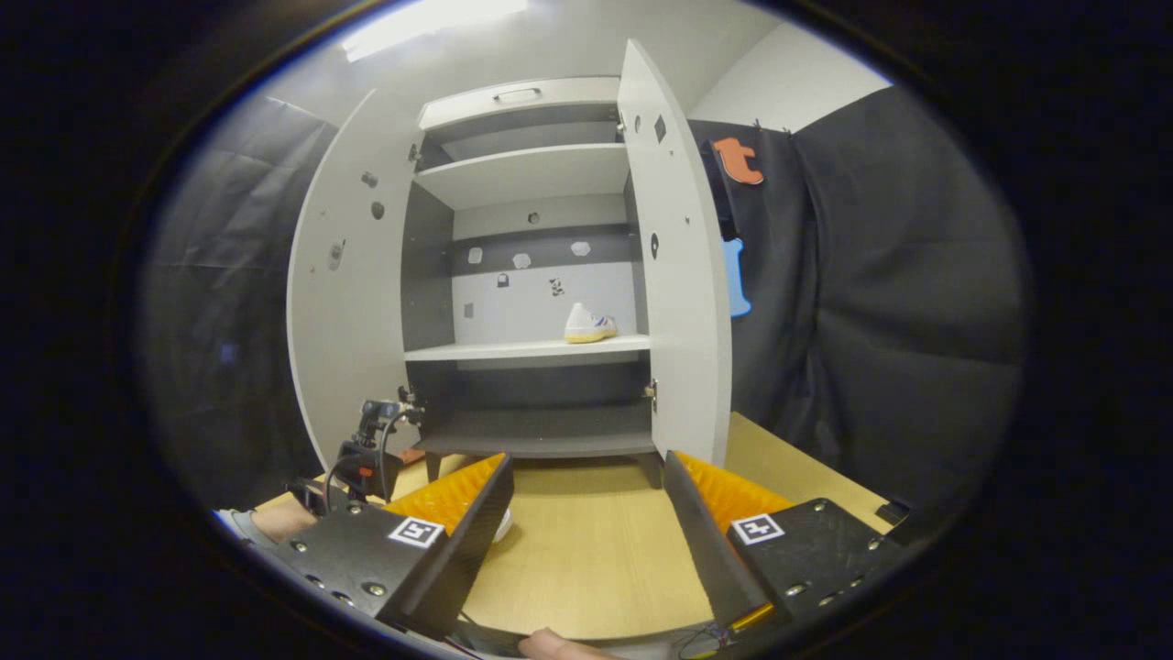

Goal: Grab one shoe with the right hand and put it into the shoe cabinet, grab the other shoe with the left hand and put it into the shoe cabinet; then close the right door with the right hand and the left door with the left hand.

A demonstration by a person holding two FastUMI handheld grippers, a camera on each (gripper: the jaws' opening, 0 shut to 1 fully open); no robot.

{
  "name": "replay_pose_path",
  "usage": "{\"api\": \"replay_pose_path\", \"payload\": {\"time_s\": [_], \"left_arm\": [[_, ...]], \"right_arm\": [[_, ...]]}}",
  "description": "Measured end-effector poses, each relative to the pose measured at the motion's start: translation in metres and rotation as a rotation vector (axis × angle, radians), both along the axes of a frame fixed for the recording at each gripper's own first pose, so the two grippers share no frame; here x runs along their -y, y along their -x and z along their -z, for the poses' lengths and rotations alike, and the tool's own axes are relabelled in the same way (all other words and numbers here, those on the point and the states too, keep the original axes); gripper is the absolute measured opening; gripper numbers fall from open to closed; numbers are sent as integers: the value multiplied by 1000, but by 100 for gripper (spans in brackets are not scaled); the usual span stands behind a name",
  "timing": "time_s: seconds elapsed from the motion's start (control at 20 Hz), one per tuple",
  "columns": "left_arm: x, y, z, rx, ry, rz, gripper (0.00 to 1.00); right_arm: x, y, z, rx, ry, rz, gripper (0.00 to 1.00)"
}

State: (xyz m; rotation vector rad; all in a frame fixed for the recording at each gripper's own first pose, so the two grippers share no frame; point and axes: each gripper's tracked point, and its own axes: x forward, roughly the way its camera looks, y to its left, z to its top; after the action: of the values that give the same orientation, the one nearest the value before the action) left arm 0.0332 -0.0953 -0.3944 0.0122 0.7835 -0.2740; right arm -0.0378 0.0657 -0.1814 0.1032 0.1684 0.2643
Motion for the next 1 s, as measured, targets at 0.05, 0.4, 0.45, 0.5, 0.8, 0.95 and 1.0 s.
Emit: {"api": "replay_pose_path", "payload": {"time_s": [0.05,0.4,0.45,0.5,0.8,0.95,1.0], "left_arm": [[6,0,-15,23,6,7,2],[28,-4,-107,151,90,-1,2],[30,-7,-119,163,97,-3,2],[31,-12,-132,186,102,-5,1],[37,-67,-221,315,102,-60,2],[37,-103,-255,329,108,-120,1],[37,-116,-265,329,108,-134,2]], "right_arm": [[1,1,-1,4,1,1,98],[12,8,-17,36,-8,9,98],[14,8,-20,42,-12,12,98],[15,8,-22,47,-17,13,98],[16,12,-25,55,-41,4,98],[16,16,-26,56,-59,-8,98],[13,18,-27,59,-67,-18,98]]}}
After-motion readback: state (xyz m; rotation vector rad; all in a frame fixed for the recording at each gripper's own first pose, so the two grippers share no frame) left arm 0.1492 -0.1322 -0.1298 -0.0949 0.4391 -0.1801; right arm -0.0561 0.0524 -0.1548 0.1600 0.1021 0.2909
